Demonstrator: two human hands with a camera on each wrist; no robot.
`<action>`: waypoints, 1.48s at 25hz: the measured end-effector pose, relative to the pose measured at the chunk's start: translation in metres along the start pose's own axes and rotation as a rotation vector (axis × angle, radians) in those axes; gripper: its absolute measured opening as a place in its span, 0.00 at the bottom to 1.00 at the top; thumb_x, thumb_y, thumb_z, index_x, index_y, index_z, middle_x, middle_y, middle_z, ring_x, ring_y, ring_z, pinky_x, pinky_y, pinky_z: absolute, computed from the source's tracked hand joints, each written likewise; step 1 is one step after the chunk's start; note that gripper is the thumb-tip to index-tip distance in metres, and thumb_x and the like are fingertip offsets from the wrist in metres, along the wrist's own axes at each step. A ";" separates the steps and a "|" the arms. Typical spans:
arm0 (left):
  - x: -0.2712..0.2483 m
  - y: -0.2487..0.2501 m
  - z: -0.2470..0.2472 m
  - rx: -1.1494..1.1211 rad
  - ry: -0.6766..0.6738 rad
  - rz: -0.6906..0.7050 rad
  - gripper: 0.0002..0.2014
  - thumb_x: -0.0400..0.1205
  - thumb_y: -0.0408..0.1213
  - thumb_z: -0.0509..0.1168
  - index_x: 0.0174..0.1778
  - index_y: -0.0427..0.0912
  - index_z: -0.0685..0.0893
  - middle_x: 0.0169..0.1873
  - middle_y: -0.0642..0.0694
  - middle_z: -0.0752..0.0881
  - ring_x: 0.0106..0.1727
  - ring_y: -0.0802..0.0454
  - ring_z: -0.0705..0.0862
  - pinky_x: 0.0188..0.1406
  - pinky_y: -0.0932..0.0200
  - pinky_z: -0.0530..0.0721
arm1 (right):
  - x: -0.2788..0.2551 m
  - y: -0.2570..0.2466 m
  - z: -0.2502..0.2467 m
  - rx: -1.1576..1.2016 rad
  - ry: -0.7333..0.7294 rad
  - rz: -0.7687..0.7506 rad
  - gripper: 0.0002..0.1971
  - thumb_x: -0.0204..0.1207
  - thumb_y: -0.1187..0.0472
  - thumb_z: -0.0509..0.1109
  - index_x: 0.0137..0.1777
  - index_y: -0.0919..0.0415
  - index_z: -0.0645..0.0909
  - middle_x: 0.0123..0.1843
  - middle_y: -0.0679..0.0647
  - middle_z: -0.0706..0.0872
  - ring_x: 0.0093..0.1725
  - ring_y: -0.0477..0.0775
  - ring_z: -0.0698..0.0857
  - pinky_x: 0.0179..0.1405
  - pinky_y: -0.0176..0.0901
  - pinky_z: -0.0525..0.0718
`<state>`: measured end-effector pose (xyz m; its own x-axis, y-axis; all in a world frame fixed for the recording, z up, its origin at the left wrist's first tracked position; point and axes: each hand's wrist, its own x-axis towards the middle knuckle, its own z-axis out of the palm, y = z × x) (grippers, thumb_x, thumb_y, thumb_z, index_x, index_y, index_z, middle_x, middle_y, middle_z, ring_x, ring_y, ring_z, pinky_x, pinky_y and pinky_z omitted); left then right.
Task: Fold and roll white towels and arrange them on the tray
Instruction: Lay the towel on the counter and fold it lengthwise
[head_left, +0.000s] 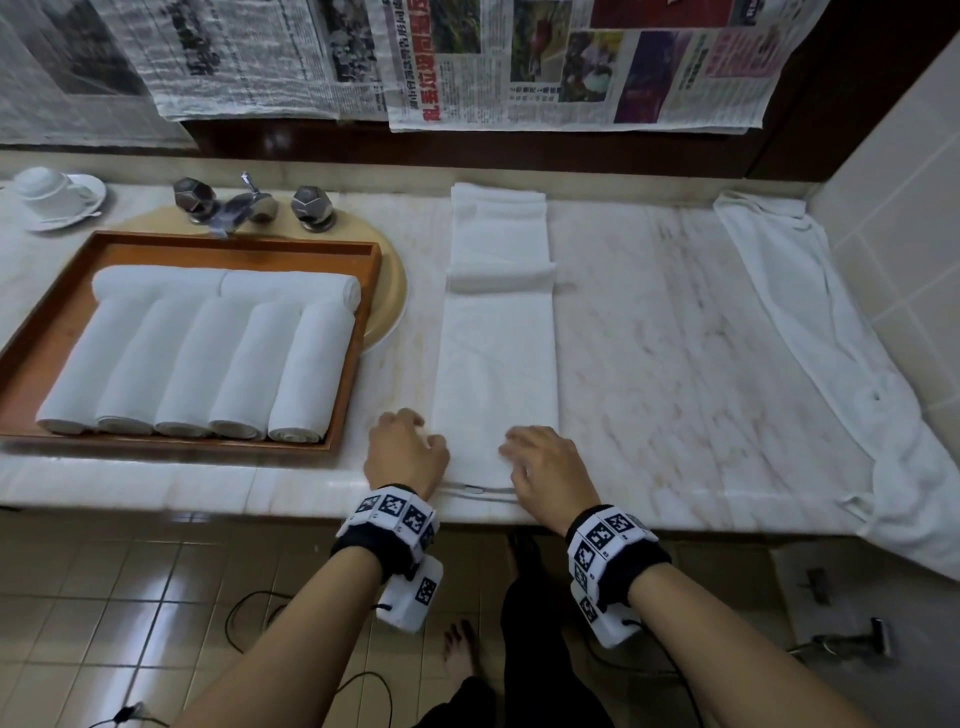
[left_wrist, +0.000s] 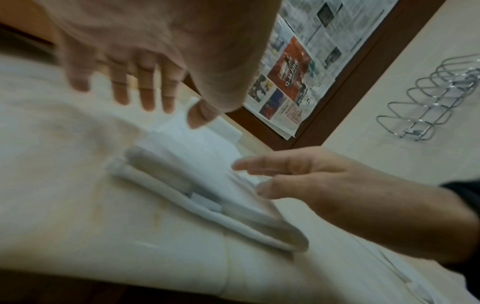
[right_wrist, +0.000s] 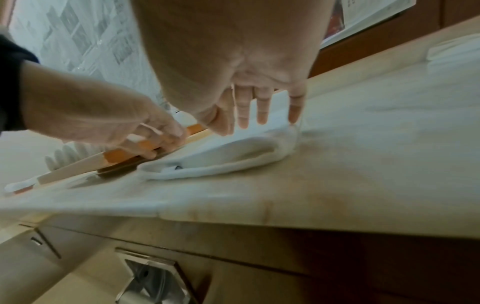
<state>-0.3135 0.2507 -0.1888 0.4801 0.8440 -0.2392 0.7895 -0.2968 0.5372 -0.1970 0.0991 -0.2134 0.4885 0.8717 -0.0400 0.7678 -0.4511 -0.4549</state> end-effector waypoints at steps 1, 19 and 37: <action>0.001 0.008 0.010 -0.017 -0.088 0.156 0.21 0.82 0.40 0.63 0.72 0.42 0.76 0.72 0.41 0.76 0.73 0.42 0.73 0.73 0.44 0.72 | 0.004 0.000 -0.001 -0.061 -0.108 0.062 0.23 0.80 0.60 0.59 0.75 0.57 0.74 0.81 0.53 0.68 0.80 0.57 0.65 0.75 0.69 0.67; 0.092 0.086 0.042 0.090 -0.367 0.086 0.31 0.90 0.50 0.39 0.85 0.41 0.36 0.83 0.46 0.31 0.84 0.47 0.31 0.80 0.40 0.32 | 0.108 0.046 -0.037 -0.245 -0.199 0.196 0.24 0.83 0.57 0.60 0.78 0.58 0.61 0.75 0.53 0.67 0.71 0.58 0.68 0.61 0.51 0.75; 0.108 0.058 0.025 0.404 -0.405 0.413 0.29 0.90 0.50 0.38 0.85 0.46 0.36 0.83 0.51 0.32 0.84 0.50 0.32 0.82 0.40 0.34 | 0.107 0.028 -0.035 -0.276 -0.300 0.281 0.33 0.86 0.54 0.56 0.85 0.59 0.43 0.86 0.51 0.46 0.84 0.58 0.47 0.75 0.73 0.50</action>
<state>-0.2062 0.3134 -0.2031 0.8137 0.4172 -0.4047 0.5546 -0.7657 0.3257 -0.1088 0.1727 -0.1991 0.5826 0.7075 -0.3999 0.7246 -0.6751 -0.1386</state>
